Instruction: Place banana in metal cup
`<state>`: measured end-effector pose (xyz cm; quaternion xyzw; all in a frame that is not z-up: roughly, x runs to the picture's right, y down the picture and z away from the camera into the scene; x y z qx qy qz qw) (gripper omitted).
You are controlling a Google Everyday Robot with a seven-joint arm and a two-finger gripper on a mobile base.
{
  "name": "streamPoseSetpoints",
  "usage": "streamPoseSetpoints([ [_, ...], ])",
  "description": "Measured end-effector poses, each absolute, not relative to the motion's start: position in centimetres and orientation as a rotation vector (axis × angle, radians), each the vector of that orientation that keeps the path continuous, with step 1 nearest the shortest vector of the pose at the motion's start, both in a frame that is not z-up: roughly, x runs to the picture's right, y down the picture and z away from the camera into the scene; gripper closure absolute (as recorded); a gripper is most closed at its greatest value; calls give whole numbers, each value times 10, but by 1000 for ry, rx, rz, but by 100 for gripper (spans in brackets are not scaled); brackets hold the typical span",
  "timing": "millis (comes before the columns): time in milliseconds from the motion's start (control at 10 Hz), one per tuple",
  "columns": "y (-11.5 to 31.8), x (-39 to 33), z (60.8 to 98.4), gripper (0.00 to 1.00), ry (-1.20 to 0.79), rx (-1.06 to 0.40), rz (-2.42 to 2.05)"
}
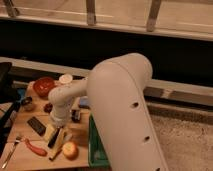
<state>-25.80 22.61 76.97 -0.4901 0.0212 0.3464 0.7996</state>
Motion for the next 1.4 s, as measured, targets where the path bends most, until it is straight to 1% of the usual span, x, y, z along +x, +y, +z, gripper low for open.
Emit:
streamPoseSetpoints([
  [100,231,-264,771,26,52,-1064,724],
  [600,240,-265,774,76,85,-1061,690],
  [700,240,-262,774,88,94,-1054,691],
  [800,240,-259,774,96,101,-1048,694],
  [900,239,-256,774,100,105,-1040,700],
  [1200,227,-241,771,100,114,-996,728],
  [1400,208,-224,765,100,118,-938,755],
])
